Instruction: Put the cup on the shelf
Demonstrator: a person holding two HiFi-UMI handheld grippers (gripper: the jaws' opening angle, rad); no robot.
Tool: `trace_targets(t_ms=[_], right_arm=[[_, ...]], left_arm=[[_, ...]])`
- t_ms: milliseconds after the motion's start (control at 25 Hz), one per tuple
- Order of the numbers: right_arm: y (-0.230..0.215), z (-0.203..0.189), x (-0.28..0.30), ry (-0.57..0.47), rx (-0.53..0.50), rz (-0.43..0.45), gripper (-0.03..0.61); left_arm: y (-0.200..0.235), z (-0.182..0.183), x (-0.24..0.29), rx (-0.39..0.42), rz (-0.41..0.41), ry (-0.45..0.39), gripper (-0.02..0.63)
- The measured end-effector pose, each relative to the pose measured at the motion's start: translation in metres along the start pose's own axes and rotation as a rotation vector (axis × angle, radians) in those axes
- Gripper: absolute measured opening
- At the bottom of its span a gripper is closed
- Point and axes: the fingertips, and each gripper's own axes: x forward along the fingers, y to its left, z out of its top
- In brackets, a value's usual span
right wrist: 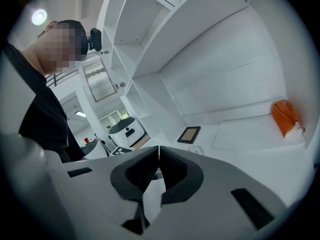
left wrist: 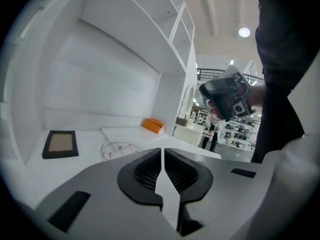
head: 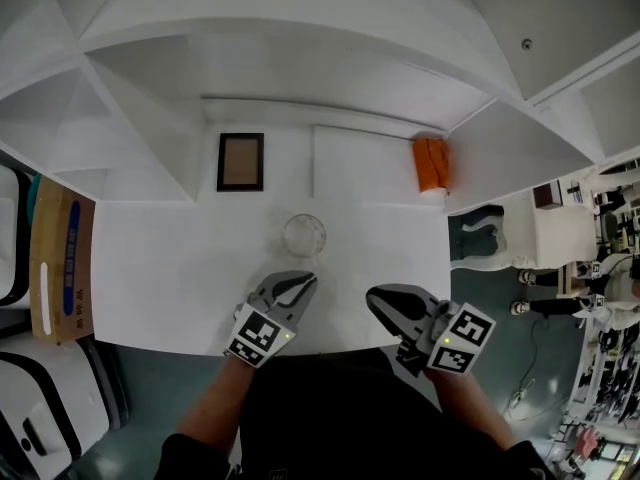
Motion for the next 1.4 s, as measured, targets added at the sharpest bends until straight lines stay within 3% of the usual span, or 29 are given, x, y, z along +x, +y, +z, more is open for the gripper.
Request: trace_targets(t_ms=[160,360,520,840,1400], right_arm=[[-0.009,-0.007,-0.008,0.010,0.022,-0.024,0.017],[-0.018,-0.009,-0.012,0.010,0.046,-0.035,0.017],[-0.023,-0.009,-0.006,0.011,0.056,-0.023,0.017],[-0.028,-0.004,0.010,0.024,0.062,0.008,0.017],[-0.034,-0.013,-0.002,0.046,0.078,-0.044,0.017]], left_arm=[[0.011,-0.013,0.012,-0.047,0.035,0.014,0.014],[0.016,-0.026,0.027,-0.025,0.060,0.059,0.053],[0.022,-0.032,0.036,-0.052,0.049,0.072,0.075],[0.014,-0.044,0.047,-0.013,0.017,0.133,0.095],[0.007,-0.060,0.074,-0.040,-0.004,0.157,0.101]])
